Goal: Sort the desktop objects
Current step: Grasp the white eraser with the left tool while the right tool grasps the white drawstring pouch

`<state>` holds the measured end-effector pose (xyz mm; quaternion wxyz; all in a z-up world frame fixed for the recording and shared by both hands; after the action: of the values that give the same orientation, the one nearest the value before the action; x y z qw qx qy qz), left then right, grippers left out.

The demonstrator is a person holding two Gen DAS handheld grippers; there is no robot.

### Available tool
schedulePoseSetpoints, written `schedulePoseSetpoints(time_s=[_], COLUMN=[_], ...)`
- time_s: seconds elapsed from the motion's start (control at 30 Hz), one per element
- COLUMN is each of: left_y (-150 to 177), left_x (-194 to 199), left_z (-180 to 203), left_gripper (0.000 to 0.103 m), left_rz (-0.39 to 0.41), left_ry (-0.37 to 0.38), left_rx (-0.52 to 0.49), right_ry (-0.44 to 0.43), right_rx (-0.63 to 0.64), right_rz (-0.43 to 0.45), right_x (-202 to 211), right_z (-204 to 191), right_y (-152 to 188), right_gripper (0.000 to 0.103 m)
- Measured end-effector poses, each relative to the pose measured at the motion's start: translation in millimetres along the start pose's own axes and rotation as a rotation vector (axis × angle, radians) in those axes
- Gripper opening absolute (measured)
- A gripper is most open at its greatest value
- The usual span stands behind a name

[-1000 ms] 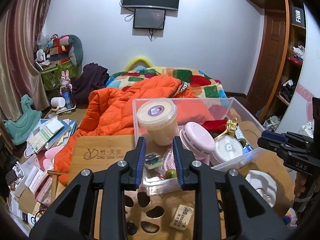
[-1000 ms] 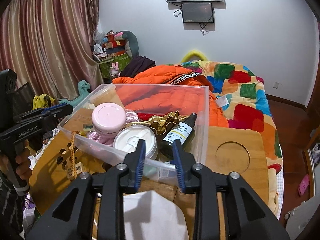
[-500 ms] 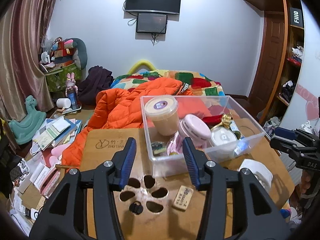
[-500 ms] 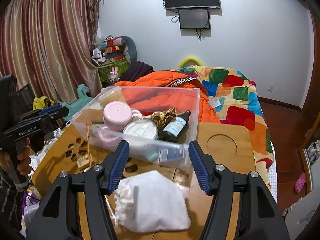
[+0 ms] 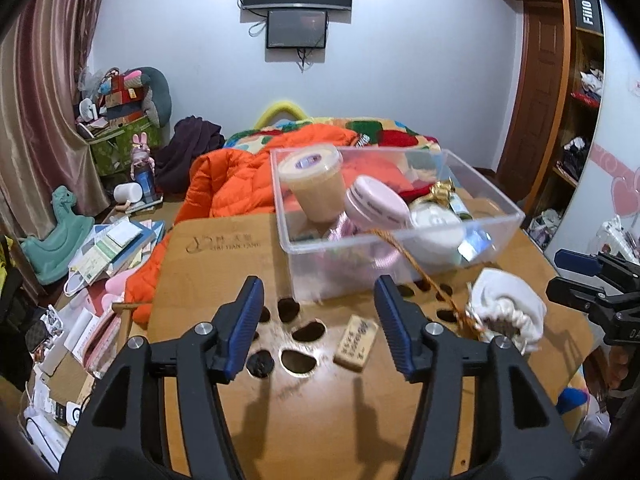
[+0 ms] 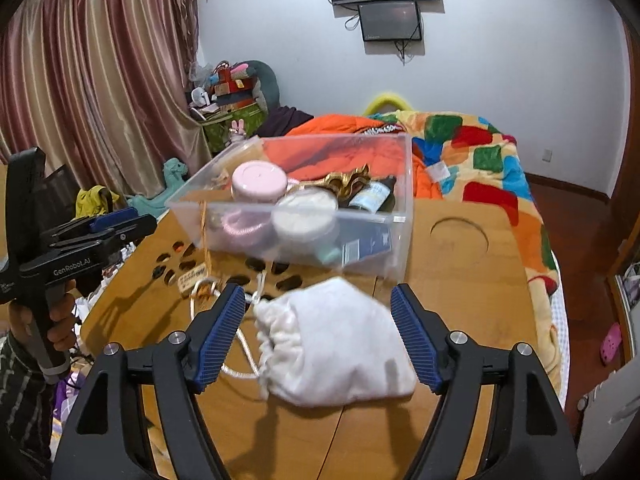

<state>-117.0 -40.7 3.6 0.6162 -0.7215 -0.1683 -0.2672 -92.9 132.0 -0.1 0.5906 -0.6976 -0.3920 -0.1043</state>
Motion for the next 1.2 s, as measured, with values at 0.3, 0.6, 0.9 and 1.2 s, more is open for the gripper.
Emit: schedulePoseSetpoints(time_s=[0.3,0.6,0.9,1.2], left_y=[22,40,44,38], left_x=[-4,-20,-42,-57], left_z=[10,22,27,32], left_gripper=[0.066,0.072,0.072,0.072], left_rz=[-0.041,-0.095,-0.14,-0.163], left_ry=[0.029,0.05,0.066,0.053], left_rx=[0.01,-0.006,0.005,0.003], right_ry=[-0.013,0.051,0.067,0.073], right_rx=[-0.015,0.027,-0.026,0.096], right_rz=[0.048,0.03,-0.04,-0.076], right_x=[15,8,-16,-41], right_z=[-4,-7,6,-14], right_y=[19,38,50,44], right_gripper=[0.094,0.099,0.1,0.1])
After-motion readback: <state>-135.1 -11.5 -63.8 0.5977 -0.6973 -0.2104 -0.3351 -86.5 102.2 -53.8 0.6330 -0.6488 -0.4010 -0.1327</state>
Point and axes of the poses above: each gripper's, at about its wrist camera, not at the fingertips, and x roughly against the way its jaws point, z to its right, y to its underside, the point moved 4 cm from there along -x, roughly the way its jaws point, and after that the axes turned 10 degrees about -x, right-handed, at the moved point
